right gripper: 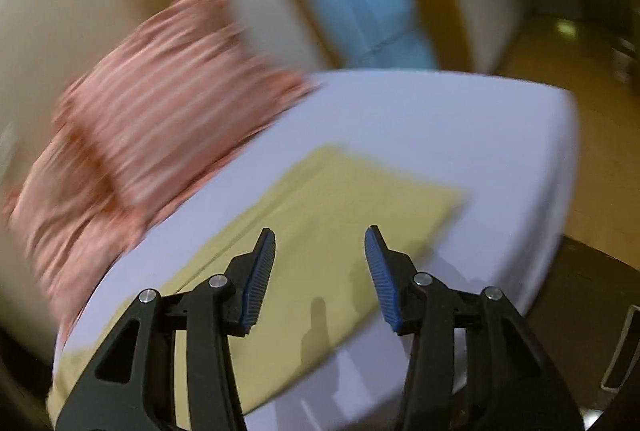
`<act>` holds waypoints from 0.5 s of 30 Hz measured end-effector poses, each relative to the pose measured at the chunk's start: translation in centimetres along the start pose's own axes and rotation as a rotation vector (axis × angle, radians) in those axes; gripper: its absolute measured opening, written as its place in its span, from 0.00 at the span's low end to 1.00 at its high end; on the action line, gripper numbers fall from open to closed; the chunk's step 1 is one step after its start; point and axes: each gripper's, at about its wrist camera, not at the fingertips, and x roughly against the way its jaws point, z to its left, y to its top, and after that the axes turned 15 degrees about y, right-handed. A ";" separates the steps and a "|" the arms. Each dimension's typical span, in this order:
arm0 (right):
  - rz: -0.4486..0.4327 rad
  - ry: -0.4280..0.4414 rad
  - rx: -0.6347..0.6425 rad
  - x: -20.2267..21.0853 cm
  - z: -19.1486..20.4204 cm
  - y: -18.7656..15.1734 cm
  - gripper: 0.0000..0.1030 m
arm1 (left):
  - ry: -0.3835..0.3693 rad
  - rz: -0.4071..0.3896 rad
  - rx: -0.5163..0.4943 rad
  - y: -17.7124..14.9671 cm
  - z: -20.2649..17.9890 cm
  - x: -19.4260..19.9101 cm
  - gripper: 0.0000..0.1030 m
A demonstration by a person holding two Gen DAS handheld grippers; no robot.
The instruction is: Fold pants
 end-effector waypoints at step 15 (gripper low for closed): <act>0.000 0.077 0.048 -2.0 -1.2 -1.4 0.27 | 0.011 -0.006 -0.005 0.0 -0.2 0.2 0.68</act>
